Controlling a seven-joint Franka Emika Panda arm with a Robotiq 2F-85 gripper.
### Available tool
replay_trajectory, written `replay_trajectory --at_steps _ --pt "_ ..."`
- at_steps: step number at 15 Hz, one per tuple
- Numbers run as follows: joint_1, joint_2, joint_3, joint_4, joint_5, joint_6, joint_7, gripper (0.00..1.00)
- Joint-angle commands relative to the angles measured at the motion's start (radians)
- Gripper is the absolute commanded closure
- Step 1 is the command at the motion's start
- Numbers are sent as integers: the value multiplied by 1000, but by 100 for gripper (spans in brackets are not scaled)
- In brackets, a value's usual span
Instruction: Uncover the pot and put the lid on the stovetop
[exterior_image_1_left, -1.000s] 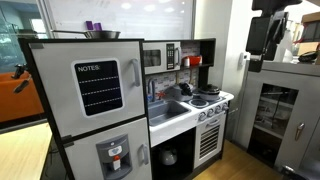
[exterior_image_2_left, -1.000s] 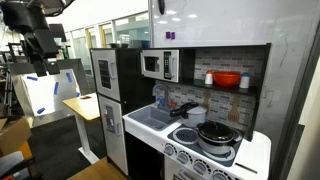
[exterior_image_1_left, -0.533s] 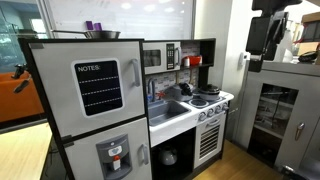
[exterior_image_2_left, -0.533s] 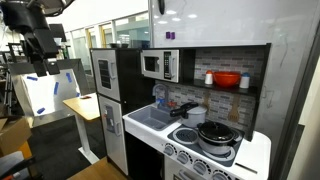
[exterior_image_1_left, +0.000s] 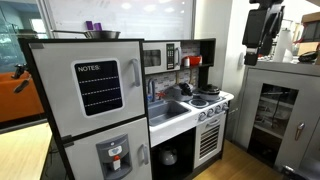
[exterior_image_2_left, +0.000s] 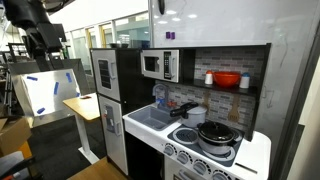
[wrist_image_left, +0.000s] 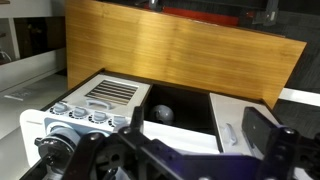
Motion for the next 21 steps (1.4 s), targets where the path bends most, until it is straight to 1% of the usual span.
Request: replay_trajectory --at_steps 1,5,10,13,17,20,21 --pt "7 70 -23 39 -39 61 -30 0" --pt "-11 194 -69 113 -65 153 -57 0" --pt "-28 367 -139 241 -57 205 -104 0" --pt "-42 474 -175 335 -49 209 -130 0" --pt "-58 596 -205 443 -37 196 -149 0" --pt "-65 663 -218 494 -19 180 -152 0" --pt "-65 667 -216 499 -12 165 -152 0"
